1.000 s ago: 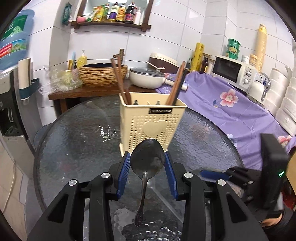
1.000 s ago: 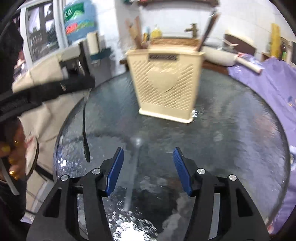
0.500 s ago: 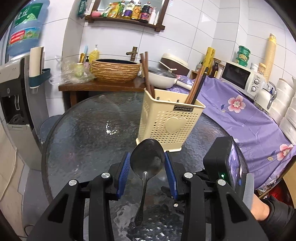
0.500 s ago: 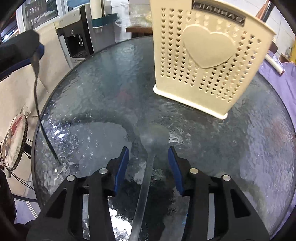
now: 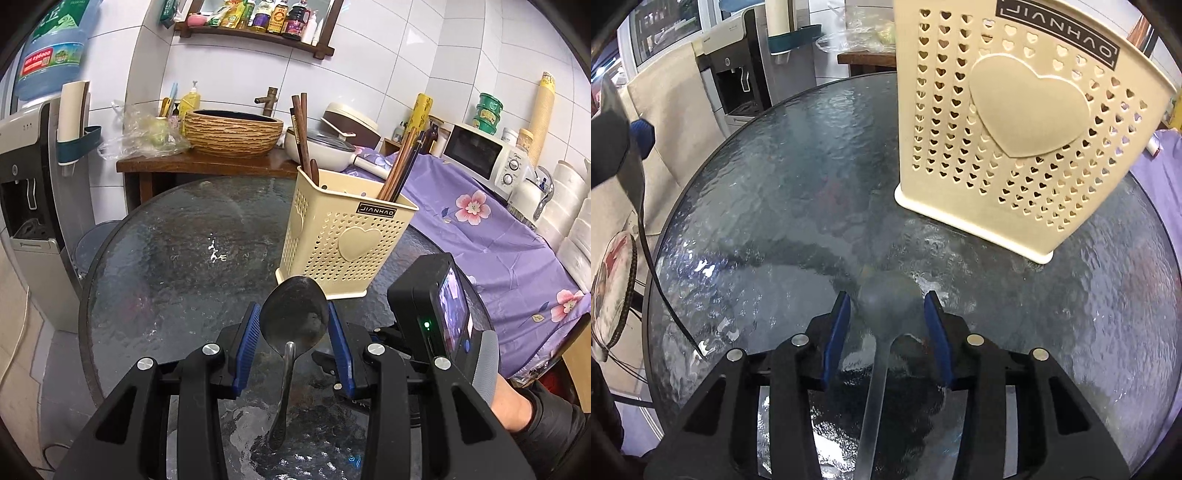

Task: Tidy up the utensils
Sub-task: 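Lower both spoons into the cream basket over its rim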

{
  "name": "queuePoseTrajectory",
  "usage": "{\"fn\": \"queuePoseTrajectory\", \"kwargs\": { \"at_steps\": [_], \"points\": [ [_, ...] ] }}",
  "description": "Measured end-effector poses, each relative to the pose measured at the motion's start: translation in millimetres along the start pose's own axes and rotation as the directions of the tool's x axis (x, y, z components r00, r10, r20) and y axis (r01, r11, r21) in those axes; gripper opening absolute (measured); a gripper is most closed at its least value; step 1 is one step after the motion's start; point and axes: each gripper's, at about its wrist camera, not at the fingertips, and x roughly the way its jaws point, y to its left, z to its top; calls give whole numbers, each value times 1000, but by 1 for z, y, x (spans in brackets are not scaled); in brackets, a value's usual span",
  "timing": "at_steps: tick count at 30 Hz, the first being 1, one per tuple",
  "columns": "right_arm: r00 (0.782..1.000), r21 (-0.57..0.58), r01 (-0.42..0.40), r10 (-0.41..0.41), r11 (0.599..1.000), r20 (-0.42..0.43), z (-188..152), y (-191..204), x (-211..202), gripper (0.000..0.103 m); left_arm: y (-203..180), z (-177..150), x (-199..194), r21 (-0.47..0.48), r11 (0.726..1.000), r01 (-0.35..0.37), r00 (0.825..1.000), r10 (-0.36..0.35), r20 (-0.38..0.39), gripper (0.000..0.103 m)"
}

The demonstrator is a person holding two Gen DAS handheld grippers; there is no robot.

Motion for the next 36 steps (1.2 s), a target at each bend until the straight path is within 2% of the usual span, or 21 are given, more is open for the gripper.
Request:
{"fn": "queuePoseTrajectory", "kwargs": {
  "at_steps": [3,4,9,14,21,27,36],
  "points": [
    [1000,2,0,0,1000,-3,4,0,3,41,1,-1,0,-3,1000,0,1000,0,-1,36],
    [1000,2,2,-2,1000,-2,4,1,3,37,1,-1,0,-3,1000,-1,1000,1,-1,36],
    [1000,22,-16,16,1000,18,-3,-3,-2,37,1,-1,1,0,1000,0,1000,0,-2,36],
    [994,56,-45,39,997,101,-11,-14,-25,37,0,-1,2,1,1000,0,1000,0,-3,36],
    [961,69,-78,56,995,272,-20,-22,-88,37,-7,-2,3,9,1000,8,1000,-8,-3,36],
    [928,58,-78,51,995,368,-32,-23,-136,37,-13,-1,3,21,1000,15,1000,-15,-1,36],
    [917,54,-71,44,996,397,-43,-26,-151,37,-28,1,1,47,998,29,1000,-29,1,36]
  ]
}}
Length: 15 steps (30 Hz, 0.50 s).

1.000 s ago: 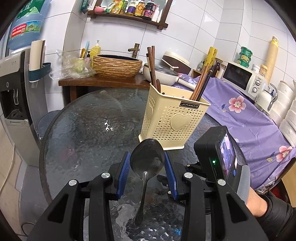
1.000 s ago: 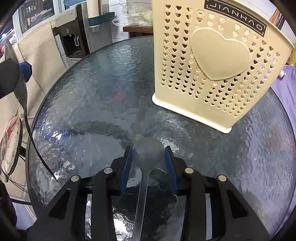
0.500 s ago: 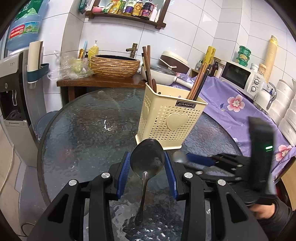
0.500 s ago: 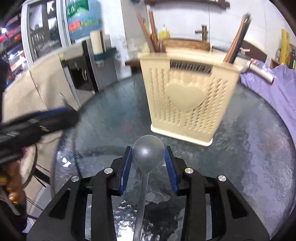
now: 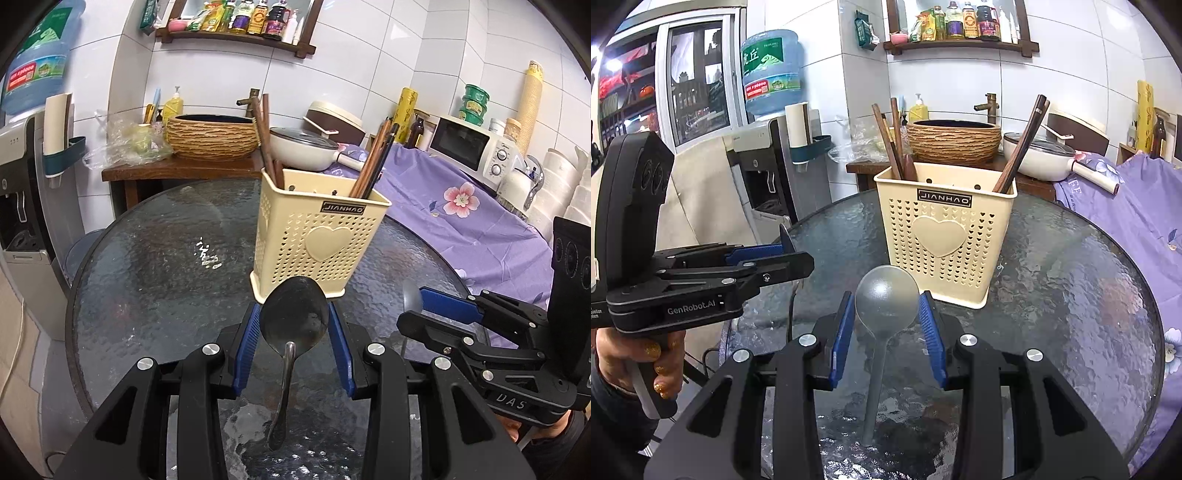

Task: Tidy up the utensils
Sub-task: 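Lower both spoons into the cream basket over its rim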

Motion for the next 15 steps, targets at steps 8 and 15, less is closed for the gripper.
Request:
{"fn": "queuePoseTrajectory", "kwargs": {
  "at_steps": [8,15],
  "points": [
    [999,37,-12,10,999,51,15,-9,-18,37,-10,19,-6,9,1000,21,999,-21,29,36],
    [987,53,18,-26,998,160,62,-21,-41,37,-17,68,-20,-13,999,43,990,-41,137,36]
  ]
}}
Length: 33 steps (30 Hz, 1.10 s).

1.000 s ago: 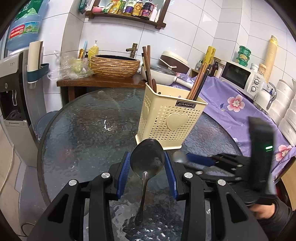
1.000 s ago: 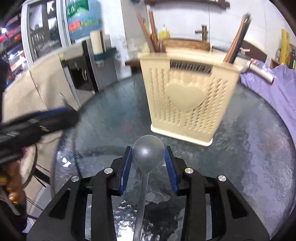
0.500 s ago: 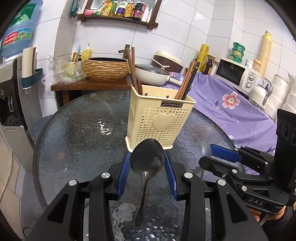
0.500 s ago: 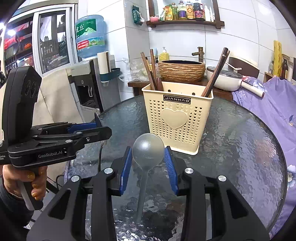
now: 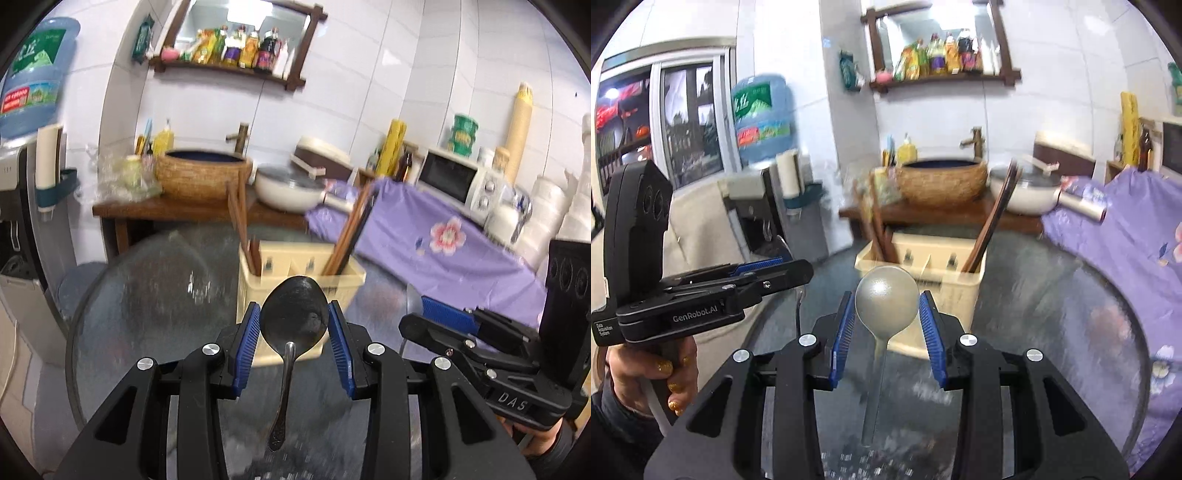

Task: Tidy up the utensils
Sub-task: 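Lower both spoons into the cream basket over its rim, then open both tools to release the spoons and withdraw from the basket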

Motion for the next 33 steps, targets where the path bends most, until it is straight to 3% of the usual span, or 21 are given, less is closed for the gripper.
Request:
{"fn": "queuePoseTrajectory", "kwargs": {
  "at_steps": [5,8,15,19,33],
  "points": [
    [994,10,50,-50,999,97,49,-9,-2,37,-4,50,1,-40,999,5,996,-1,86,36],
    [978,11,108,-109,994,176,79,-16,2,37,-6,77,8,-71,997,-16,990,26,137,36],
    [954,48,195,-201,980,223,112,-35,36,37,-6,107,37,-111,991,-69,972,92,216,36],
    [946,52,230,-236,972,221,108,-41,58,37,-4,102,55,-114,991,-77,963,103,249,36],
    [951,-9,283,-280,959,132,33,-46,94,37,17,40,90,-97,994,-55,987,69,145,37]
  ]
}}
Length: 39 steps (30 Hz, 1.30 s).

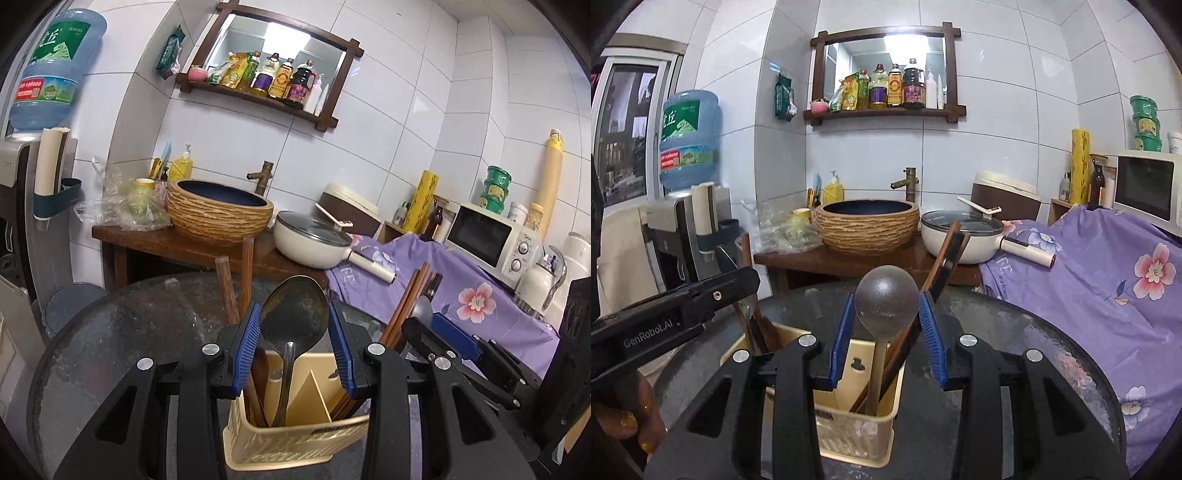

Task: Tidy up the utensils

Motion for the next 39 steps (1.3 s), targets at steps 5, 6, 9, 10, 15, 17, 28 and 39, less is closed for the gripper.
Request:
{"fn": "queuePoseTrajectory", "kwargs": {
  "at_steps": [5,6,9,10,15,17,28,39],
  "points": [
    [1000,-26,4,-5,1000,-26,-16,2,1,37,1,-13,3,29,1000,-5,999,6,-34,37],
    [999,-33,4,-6,999,-39,-20,2,2,37,2,-15,3,28,1000,-6,999,7,-40,37],
    [998,-36,0,-2,999,-55,-26,1,3,39,4,-17,3,34,999,-4,999,5,-52,41],
    [998,-35,3,-5,999,-55,-27,0,2,42,3,-17,1,40,999,-1,999,4,-55,45],
    [999,-10,-1,1,1000,-35,-24,-6,-14,55,0,-13,-17,58,998,3,1000,-2,-23,62],
    [999,9,-15,16,1000,-46,-23,-9,-23,69,-2,-12,-30,67,998,1,1000,0,-3,73],
    [993,29,-87,89,996,-77,-85,-10,-106,97,8,-70,-101,129,992,-4,1000,7,-19,97],
    [987,77,-61,72,995,-146,-165,1,-166,97,5,-153,-143,223,970,-99,984,129,-125,97]
  ]
}}
